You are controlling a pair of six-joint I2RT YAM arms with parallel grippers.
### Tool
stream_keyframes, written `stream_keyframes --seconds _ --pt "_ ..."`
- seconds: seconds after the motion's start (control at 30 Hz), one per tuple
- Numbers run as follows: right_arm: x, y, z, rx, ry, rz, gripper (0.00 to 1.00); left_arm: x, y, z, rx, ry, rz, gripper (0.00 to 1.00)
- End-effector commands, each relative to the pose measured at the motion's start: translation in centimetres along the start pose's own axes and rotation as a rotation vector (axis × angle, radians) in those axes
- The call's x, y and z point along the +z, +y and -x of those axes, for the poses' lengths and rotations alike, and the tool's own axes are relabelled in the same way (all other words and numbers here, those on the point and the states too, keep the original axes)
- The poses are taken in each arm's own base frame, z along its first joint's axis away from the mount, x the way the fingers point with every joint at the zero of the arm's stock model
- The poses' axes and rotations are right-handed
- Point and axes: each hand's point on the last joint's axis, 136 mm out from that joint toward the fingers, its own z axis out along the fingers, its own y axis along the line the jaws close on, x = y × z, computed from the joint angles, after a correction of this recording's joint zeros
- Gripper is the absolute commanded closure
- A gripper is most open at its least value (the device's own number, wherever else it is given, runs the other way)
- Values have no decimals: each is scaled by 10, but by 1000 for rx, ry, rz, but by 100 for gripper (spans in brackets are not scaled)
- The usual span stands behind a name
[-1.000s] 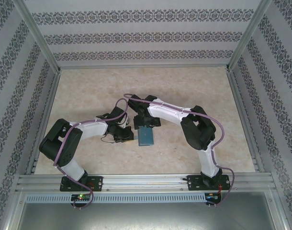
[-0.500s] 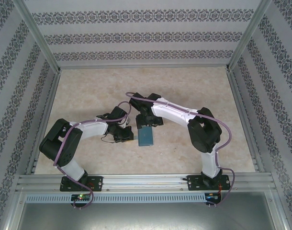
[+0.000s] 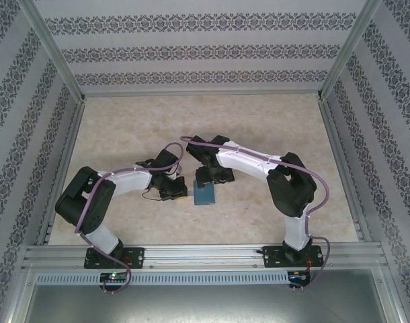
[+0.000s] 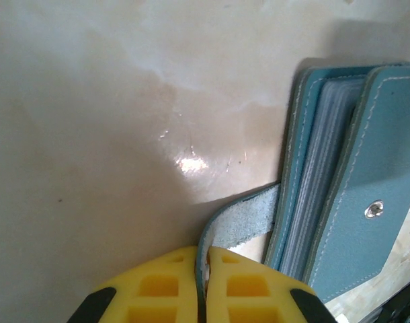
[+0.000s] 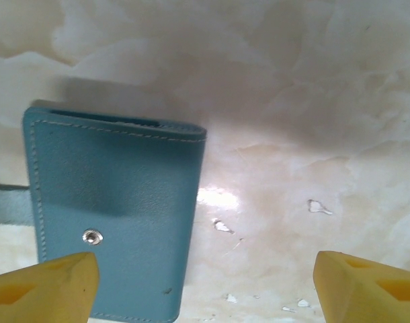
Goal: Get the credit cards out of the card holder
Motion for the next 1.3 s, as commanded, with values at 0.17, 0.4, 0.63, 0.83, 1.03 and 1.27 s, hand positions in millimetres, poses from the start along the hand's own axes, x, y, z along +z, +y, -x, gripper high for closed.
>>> stream_keyframes --seconds 0.17,0.4,0.63,0.83,1.03,1.27 --pt "8 26 3 8 11 113 14 -6 7 6 -33 -37 47 93" --pt "26 26 0 15 38 90 11 -6 8 4 -30 -29 48 93" --pt "34 30 -3 21 52 105 9 -5 7 4 -26 -28 47 93" --pt "39 32 -3 22 59 103 9 -5 9 3 -26 -27 47 93" --pt "43 31 -5 21 66 91 9 -5 8 3 -24 -27 48 93" --pt "42 37 -3 24 68 121 9 -5 9 2 -27 -26 50 93"
